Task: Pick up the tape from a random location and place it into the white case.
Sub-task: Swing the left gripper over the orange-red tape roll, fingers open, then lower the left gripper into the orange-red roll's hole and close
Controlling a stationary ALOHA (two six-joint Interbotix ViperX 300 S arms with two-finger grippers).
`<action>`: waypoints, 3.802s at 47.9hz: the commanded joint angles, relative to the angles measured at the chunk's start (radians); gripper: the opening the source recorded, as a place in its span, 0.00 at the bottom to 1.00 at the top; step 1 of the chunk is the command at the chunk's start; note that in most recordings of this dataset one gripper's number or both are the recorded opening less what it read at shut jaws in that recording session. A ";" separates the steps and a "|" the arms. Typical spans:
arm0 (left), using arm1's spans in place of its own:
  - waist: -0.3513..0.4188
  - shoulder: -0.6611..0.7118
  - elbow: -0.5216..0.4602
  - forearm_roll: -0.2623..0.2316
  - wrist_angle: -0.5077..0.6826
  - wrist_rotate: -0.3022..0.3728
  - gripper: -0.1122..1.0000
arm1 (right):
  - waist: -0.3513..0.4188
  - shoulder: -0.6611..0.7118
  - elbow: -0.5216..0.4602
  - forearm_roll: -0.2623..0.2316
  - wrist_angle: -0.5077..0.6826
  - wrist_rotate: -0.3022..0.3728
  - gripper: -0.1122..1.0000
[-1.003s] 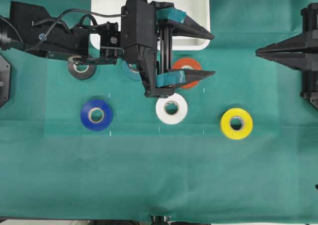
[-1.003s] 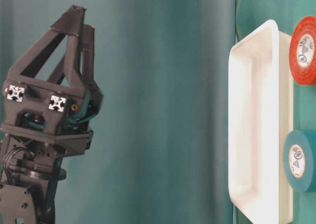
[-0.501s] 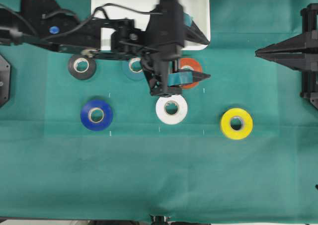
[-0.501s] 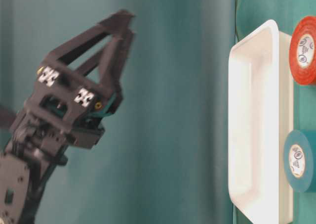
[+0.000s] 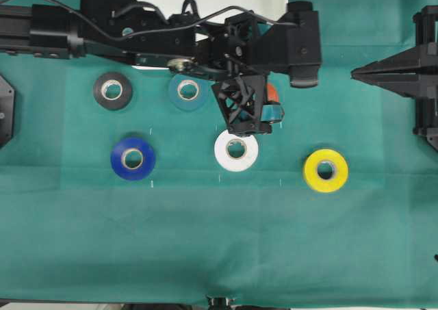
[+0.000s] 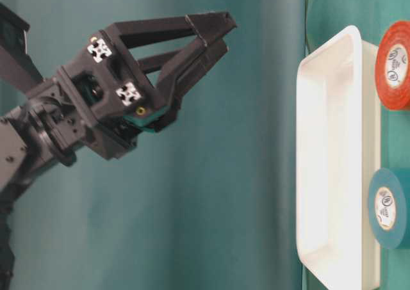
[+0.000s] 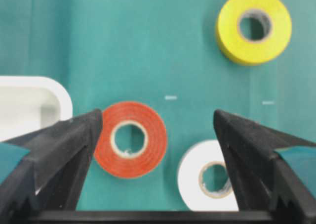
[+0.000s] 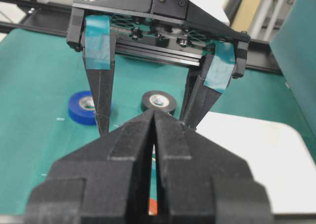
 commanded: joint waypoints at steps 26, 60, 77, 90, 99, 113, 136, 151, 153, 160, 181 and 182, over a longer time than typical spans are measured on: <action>0.000 -0.008 -0.046 -0.002 0.043 -0.002 1.00 | 0.000 0.011 -0.028 0.000 0.003 0.003 0.10; -0.005 0.003 0.012 -0.002 -0.005 -0.011 1.00 | -0.002 0.011 -0.032 0.000 0.005 0.003 0.10; -0.005 0.002 0.055 0.000 -0.043 -0.026 1.00 | -0.002 0.011 -0.032 0.000 0.005 0.003 0.10; -0.005 0.008 0.057 0.002 -0.048 -0.026 1.00 | -0.002 0.011 -0.034 0.000 0.005 0.003 0.10; -0.005 0.020 0.064 0.002 -0.063 -0.028 1.00 | 0.000 0.011 -0.034 0.000 0.005 0.003 0.10; -0.005 0.061 0.112 0.002 -0.120 -0.063 1.00 | 0.000 0.011 -0.034 0.000 0.005 0.003 0.10; 0.000 0.158 0.152 0.002 -0.221 -0.071 1.00 | 0.000 0.011 -0.032 0.000 0.008 0.002 0.10; 0.012 0.215 0.158 0.002 -0.272 -0.095 1.00 | -0.002 0.014 -0.032 0.000 0.015 0.002 0.10; 0.014 0.219 0.158 0.002 -0.273 -0.097 1.00 | -0.002 0.014 -0.031 0.000 0.017 0.002 0.10; 0.014 0.225 0.163 0.002 -0.267 -0.097 1.00 | -0.002 0.015 -0.032 0.000 0.017 0.002 0.10; 0.014 0.221 0.163 0.002 -0.241 -0.144 0.97 | 0.000 0.020 -0.032 0.000 0.017 0.003 0.10; 0.014 0.218 0.164 0.002 -0.235 -0.147 0.95 | -0.002 0.021 -0.031 0.000 0.015 0.003 0.10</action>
